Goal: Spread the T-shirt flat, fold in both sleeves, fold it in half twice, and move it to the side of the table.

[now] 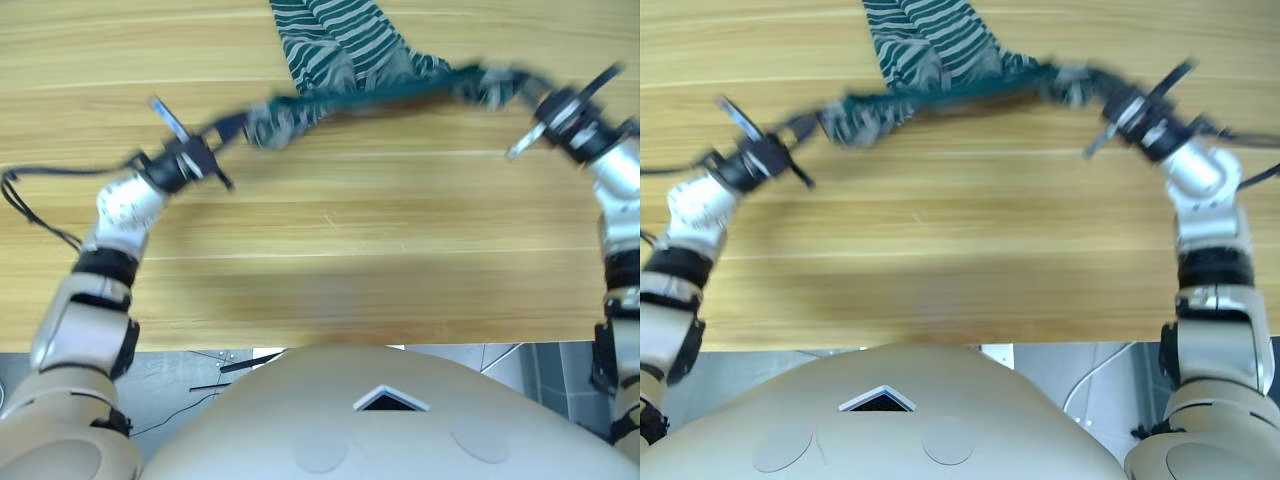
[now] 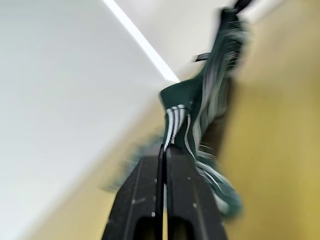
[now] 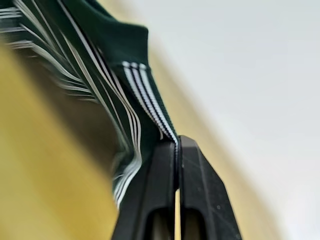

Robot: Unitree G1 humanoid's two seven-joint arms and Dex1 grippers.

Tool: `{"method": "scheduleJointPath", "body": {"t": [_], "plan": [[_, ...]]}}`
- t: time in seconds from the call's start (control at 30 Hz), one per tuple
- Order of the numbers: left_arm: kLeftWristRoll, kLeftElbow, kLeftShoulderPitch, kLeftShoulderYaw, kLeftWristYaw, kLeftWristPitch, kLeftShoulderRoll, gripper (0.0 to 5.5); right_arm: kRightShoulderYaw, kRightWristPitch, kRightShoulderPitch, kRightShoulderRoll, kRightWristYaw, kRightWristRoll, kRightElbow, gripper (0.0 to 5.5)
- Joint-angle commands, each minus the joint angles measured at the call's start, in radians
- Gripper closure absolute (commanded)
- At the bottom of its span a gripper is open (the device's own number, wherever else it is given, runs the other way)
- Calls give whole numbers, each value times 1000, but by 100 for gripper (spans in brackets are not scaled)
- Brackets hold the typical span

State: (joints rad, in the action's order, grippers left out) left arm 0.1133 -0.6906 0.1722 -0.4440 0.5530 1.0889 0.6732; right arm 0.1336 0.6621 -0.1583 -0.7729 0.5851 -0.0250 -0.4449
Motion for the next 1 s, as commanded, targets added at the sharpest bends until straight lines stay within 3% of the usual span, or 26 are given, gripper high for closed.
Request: {"method": "scheduleJointPath", "body": {"t": [0.03, 0.37, 0.53, 0.67, 0.8, 1.0], "plan": [[47, 171, -103, -26, 149, -86, 80, 548, 29, 28, 134, -93, 154, 50, 182, 550], [-36, 361, -225, 60, 259, -196, 190, 548, 83, 32, 362, -160, 291, -8, 318, 550], [434, 846, -515, 79, 444, -123, 514, 548, -46, 206, 664, -356, 473, 572, 685, 550], [740, 1060, -656, 206, 565, -11, 676, 548, -274, 219, 789, -387, 671, 943, 863, 550], [865, 1025, -540, 395, 567, -166, 622, 548, -351, 54, 599, -354, 607, 933, 752, 550], [646, 883, -119, 510, 361, -441, 486, 548, -436, -233, 204, -318, 299, 817, 648, 550]]}}
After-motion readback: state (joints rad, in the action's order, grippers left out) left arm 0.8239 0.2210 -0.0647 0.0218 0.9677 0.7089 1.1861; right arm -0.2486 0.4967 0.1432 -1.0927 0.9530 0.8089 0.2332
